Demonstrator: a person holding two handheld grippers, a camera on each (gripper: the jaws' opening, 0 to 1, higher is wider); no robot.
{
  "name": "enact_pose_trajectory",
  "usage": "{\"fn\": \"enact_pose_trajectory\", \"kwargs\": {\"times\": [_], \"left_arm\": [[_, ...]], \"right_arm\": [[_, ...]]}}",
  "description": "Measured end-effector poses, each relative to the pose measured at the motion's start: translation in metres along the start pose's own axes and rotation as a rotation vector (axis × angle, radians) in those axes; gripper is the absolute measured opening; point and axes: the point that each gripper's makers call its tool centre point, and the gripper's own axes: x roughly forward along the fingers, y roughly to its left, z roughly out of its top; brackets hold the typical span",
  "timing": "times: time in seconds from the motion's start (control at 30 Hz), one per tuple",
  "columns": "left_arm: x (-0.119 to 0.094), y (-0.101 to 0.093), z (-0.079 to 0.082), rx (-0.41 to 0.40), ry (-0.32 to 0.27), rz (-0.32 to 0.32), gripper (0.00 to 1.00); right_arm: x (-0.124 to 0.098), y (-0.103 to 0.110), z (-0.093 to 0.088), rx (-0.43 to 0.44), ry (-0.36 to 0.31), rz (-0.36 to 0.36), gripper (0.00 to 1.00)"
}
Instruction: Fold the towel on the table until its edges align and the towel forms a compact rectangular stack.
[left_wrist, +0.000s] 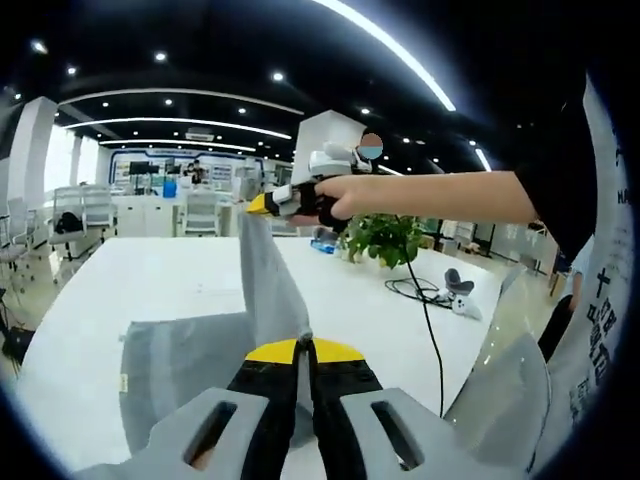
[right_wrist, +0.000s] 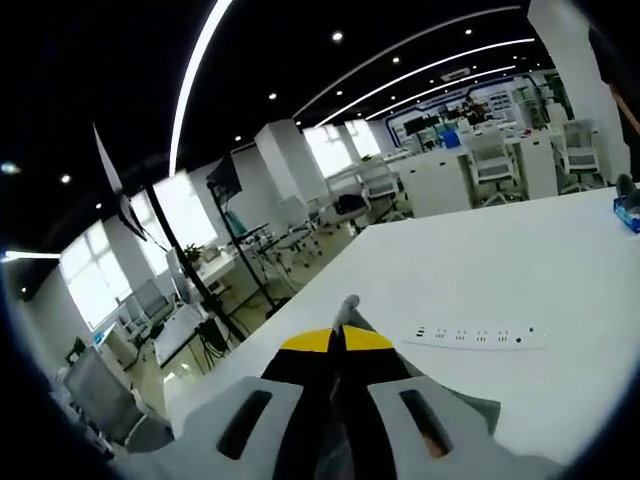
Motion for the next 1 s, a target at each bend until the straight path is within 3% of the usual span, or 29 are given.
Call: {"fn": "enact_pose_trajectory", "kwargs": {"times": [0.43,0.73,1.0], "left_arm": [[-0.022,0.03,-0.013,-0.081,-0.012,0.088,0.03],[-0.034,0.046,-0.027,-0.108,0.005,0.132,0.03],[-0.043,0.071,-0.042,-0.154,0.03,0.195,0.03]], "right_arm": [[0.038,0.027,-0.018,-0.02,0.049,0.043,0.0],[0.064,0.046,-0.034,-0.03,0.079,0.087,0.0],[0.085,0.052,-0.05,-0.03,0.108,0.101,0.0]]}}
